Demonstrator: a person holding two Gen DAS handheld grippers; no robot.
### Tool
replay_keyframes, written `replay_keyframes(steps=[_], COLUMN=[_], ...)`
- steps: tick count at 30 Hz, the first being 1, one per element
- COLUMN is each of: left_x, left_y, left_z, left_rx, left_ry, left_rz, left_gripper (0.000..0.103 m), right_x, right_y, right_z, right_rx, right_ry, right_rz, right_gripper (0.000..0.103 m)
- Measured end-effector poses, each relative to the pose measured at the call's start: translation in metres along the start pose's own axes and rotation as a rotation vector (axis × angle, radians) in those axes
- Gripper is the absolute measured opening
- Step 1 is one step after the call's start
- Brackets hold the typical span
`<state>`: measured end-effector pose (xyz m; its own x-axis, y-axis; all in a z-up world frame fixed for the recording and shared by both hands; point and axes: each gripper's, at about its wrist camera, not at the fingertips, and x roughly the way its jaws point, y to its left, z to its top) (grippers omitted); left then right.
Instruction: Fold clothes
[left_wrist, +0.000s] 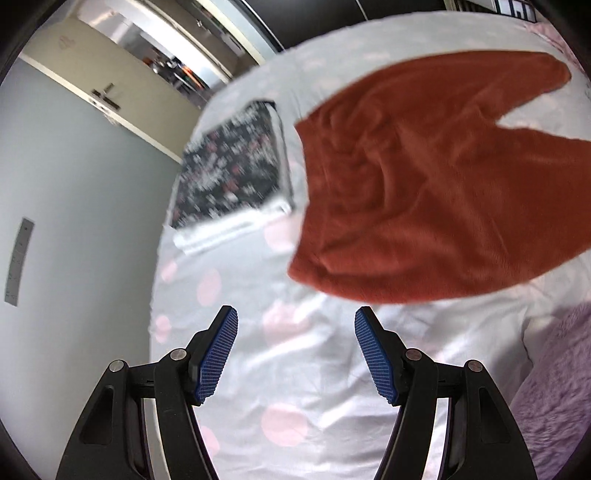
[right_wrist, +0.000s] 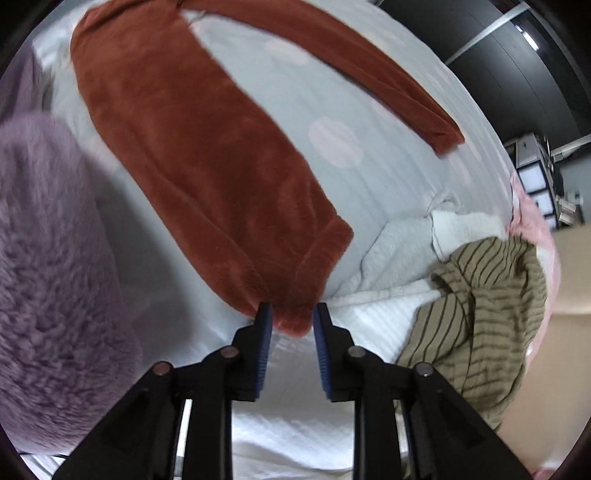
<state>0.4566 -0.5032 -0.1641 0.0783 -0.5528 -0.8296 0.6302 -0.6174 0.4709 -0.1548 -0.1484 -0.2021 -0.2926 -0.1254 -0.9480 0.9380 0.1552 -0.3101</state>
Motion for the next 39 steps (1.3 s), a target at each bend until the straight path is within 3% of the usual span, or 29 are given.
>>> replay_keyframes(steps=[4,9,13,16,21,23,26,30,34,39], left_x=[0.022,0.034,0.036,0.038,0.04,0.037,0.035,0.038,0.057,0.086], left_y=[-0.007,-0.021,-0.03,-0.033,-0.043,-0.047,-0.051,-0.06,-0.082,-0.097], left_z=[-0.006,-0.014,-0.018,-0.018,-0.02,-0.023,-0.023,-0.02,-0.017,-0.013], left_rx=[0.023,0.06,0.08,0.082,0.109,0.148,0.192,0.27,0.417,0.514], left_ry=[0.068,0.11,0.121,0.121,0.116,0.107,0.09,0.054,0.047,0.072], left_rz=[-0.004,-0.016,-0.022,-0.028,-0.033,-0.029,-0.018,0.017,0.048,0.032], left_gripper=[0.067,0.068,0.068,0.068,0.068,0.068,0.068,0.068,0.068,0.067], right_x=[0.019,0.028,0.026,0.024,0.034,0.038,0.029,0.011,-0.004,-0.003], right_y=[0.006,0.019,0.027,0.03,0.02,0.014,0.004,-0.018,-0.034,-0.04], right_z=[0.003,0.005,0.002,0.0,0.007,0.011,0.014,0.02,0.024,0.025], right_rx=[-0.104,-0.235,-0.34,-0.386,-0.268,-0.205,-0.149,-0.054,0.012,0.048], right_ry=[0.048,0.076,0.081,0.083,0.089,0.102,0.056,0.011,-0.034,-0.033], right_rz=[0.054,0.057,0.066,0.046,0.024,0.026,0.012,-0.001,-0.025,-0.013], right_gripper=[0.022,0.024,0.037,0.038,0.036,0.017,0.011,0.01,0.009,0.009])
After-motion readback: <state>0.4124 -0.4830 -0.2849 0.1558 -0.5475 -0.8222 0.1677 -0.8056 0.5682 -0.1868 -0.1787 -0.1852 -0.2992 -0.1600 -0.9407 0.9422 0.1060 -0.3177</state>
